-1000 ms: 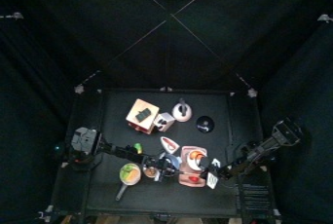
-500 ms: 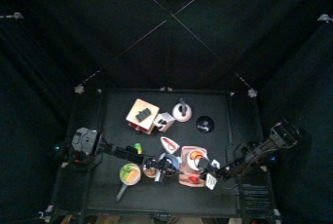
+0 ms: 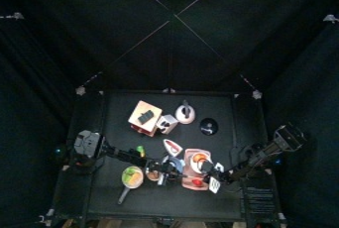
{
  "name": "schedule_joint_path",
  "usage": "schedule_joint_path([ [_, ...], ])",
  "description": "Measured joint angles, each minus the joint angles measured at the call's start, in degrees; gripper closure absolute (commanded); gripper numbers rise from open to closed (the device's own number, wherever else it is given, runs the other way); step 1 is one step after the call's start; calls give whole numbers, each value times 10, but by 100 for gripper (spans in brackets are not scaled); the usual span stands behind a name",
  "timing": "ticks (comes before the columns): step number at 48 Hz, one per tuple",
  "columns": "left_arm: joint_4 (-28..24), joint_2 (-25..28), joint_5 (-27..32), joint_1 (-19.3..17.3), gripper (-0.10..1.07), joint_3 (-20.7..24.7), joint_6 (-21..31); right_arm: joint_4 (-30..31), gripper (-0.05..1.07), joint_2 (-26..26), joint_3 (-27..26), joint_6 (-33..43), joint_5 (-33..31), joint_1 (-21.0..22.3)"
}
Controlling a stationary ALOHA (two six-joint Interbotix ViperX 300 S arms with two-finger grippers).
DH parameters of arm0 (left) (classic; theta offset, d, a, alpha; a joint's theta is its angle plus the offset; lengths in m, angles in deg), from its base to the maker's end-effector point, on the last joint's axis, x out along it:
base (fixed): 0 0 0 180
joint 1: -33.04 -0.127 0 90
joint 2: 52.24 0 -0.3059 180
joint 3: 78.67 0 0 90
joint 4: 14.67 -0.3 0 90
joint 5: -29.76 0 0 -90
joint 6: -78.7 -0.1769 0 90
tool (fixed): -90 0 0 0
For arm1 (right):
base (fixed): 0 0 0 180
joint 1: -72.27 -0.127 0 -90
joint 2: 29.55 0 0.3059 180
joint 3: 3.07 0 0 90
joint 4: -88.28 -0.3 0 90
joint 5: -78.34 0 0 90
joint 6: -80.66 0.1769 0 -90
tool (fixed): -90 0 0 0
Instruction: Cut apple
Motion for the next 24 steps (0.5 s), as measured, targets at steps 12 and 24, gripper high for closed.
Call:
schedule_joint_path([
  [12,0,1,-1,0,43,1,0,-1,76,-6,0,0,9,-1],
  [24,0,3,2,2,43,1,0,-1,76,-18,0,0,18,0],
])
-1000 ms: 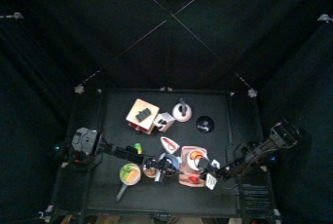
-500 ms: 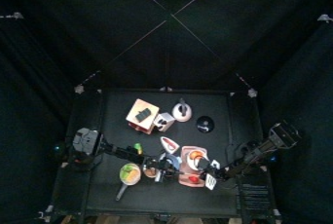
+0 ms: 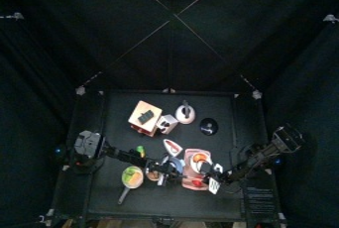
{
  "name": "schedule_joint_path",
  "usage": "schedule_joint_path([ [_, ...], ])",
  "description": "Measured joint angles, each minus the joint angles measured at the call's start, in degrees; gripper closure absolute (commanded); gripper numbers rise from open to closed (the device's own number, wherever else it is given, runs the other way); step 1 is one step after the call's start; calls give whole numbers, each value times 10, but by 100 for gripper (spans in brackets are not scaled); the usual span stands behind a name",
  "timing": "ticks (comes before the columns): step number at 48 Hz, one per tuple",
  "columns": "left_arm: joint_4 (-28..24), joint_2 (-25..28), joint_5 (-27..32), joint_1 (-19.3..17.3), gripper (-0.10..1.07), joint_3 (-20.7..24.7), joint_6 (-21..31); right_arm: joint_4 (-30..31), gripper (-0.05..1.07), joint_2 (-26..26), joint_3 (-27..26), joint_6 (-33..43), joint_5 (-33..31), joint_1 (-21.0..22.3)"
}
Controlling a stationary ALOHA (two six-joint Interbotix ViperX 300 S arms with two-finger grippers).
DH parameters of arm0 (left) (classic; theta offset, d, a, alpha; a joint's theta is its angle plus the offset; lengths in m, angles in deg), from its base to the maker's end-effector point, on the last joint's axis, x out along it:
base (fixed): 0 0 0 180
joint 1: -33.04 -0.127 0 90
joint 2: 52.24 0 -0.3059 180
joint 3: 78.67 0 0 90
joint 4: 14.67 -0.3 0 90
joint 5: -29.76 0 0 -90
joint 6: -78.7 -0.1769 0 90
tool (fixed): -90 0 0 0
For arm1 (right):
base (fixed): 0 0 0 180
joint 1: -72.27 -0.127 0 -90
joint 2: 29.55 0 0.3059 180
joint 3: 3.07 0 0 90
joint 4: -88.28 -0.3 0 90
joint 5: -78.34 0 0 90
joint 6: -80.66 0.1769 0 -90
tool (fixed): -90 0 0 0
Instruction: Cut apple
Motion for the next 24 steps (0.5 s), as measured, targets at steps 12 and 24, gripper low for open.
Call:
schedule_joint_path([
  [12,0,0,0,0,43,0,0,0,76,-2,-2,0,0,0],
  [24,0,7,1,1,43,3,0,0,76,-19,-3,0,0,0],
])
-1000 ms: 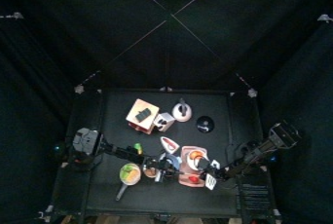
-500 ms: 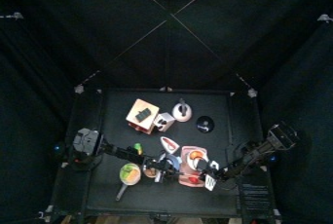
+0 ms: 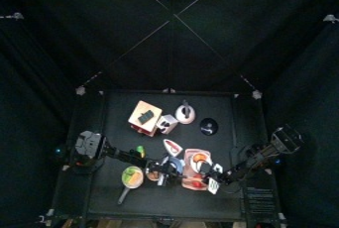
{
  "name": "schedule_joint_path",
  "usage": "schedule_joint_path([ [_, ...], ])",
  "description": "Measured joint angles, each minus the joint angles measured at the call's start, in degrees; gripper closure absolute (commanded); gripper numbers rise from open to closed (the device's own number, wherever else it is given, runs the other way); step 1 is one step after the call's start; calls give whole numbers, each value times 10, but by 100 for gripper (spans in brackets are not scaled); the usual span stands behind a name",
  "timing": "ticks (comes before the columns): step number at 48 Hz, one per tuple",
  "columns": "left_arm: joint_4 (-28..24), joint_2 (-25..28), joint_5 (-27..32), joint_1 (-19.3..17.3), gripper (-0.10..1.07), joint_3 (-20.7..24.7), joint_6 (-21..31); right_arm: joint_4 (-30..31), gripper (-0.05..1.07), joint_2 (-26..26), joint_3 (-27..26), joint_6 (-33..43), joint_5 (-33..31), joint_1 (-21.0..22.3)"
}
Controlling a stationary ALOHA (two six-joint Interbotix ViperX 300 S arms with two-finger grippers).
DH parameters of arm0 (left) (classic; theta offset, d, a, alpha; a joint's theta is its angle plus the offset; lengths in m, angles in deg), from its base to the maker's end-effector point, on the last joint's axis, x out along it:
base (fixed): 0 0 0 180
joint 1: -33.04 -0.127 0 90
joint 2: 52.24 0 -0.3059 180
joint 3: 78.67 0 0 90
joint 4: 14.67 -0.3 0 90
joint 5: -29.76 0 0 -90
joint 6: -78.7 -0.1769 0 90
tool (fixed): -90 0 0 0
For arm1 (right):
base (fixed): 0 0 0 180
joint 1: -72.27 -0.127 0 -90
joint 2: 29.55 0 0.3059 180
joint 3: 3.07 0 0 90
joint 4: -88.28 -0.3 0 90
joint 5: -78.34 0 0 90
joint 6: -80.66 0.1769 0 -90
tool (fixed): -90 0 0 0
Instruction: Cut apple
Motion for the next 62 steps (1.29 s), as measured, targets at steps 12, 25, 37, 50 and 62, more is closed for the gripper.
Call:
schedule_joint_path([
  [12,0,0,6,0,43,2,0,0,76,1,-1,1,1,0],
  [25,0,-1,14,0,43,4,0,0,76,0,-5,-1,0,0],
  [37,-3,-25,18,3,43,-3,-2,0,75,26,-15,-3,-18,0],
  [50,-9,-63,18,3,43,-18,-2,21,74,76,-15,-3,-26,1],
  [62,-9,-94,18,3,43,-33,-3,77,64,112,-13,-1,-28,7],
])
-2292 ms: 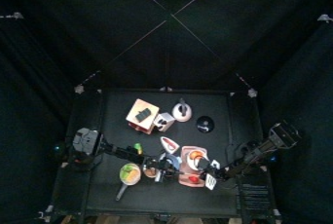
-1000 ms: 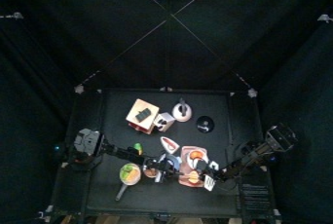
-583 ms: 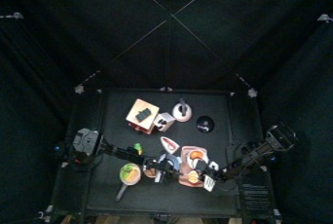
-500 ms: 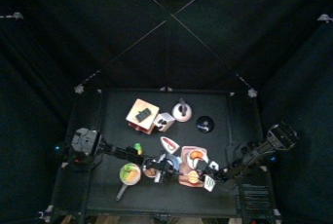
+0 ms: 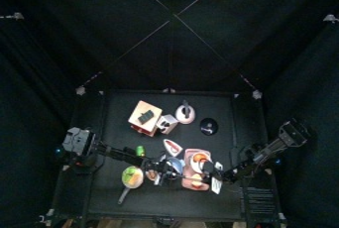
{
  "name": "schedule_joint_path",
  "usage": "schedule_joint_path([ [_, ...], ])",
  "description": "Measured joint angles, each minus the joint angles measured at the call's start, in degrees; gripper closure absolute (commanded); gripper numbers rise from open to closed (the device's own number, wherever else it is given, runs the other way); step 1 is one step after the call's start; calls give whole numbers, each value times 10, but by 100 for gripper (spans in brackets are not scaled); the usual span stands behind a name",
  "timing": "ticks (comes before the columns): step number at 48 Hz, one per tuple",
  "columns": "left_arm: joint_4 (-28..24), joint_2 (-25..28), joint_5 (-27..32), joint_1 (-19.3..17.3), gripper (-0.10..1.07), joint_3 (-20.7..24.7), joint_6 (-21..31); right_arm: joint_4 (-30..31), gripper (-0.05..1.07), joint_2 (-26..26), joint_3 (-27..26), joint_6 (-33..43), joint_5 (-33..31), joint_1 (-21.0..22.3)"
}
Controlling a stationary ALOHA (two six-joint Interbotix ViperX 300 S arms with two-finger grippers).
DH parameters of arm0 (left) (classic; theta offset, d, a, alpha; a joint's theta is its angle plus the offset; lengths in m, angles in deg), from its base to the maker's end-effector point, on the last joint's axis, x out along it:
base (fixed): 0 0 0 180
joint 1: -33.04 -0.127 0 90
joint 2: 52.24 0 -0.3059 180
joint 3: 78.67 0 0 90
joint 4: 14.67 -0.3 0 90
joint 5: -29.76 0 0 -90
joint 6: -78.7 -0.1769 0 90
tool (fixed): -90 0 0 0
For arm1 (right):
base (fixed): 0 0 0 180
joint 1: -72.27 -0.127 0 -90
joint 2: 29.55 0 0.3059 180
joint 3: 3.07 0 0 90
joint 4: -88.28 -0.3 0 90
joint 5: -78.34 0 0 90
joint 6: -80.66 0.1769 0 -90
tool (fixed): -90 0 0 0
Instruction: Cut apple
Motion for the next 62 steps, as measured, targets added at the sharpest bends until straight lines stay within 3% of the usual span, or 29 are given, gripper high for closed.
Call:
schedule_joint_path([
  [13,-1,-16,-4,0,43,-12,1,22,41,24,4,2,4,19],
  [18,-3,-25,-5,0,43,-17,0,27,37,28,4,3,4,25],
  [44,-5,-97,4,-25,43,-62,0,74,34,90,22,1,0,72],
  [62,4,-152,4,-55,43,-105,1,173,34,115,33,1,-2,120],
])
